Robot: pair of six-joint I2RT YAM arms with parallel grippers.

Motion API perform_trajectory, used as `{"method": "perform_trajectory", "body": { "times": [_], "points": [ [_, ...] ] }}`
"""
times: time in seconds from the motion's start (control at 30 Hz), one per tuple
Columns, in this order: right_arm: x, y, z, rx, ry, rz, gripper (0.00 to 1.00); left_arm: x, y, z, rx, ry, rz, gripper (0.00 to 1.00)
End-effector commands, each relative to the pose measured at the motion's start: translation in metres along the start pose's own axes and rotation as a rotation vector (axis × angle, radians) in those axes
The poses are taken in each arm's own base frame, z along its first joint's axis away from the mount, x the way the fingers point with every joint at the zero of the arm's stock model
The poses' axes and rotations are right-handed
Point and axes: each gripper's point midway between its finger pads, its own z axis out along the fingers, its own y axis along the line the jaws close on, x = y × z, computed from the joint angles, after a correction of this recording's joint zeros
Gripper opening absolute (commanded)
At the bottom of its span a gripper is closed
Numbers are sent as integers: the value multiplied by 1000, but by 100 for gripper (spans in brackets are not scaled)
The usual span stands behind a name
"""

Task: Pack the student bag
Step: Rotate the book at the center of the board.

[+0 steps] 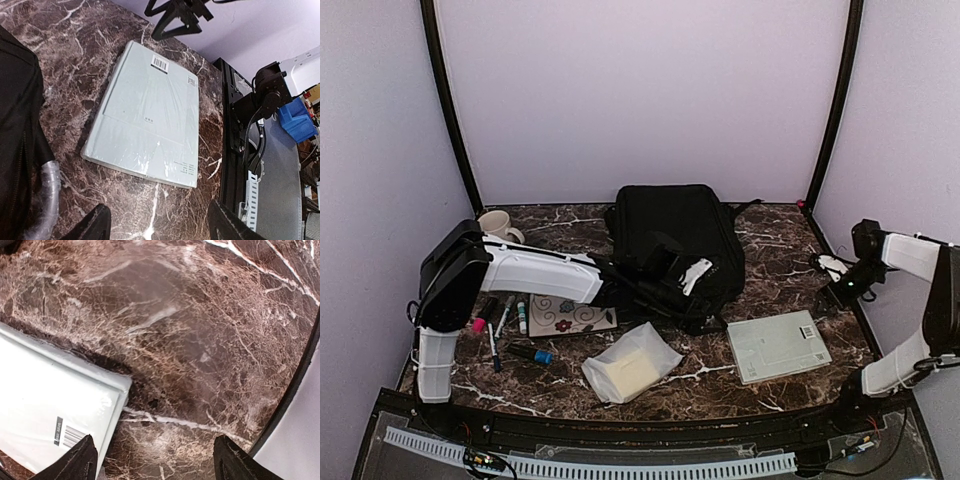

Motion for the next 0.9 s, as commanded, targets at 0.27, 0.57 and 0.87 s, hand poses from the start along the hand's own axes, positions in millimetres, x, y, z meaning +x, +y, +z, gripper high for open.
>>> {"method": "perform_trajectory", "body": {
  "times": [0.27, 0.57, 0.87],
  "points": [
    [15, 32, 21, -289, 85, 93, 72, 51, 18, 44, 106, 192, -69, 66],
    [20, 51, 42, -431, 137, 104, 48, 50, 29, 71, 118, 200, -104, 66],
    [-12, 79, 43, -497, 102, 6, 34, 41, 30, 86, 155, 182, -123, 62]
  ]
}}
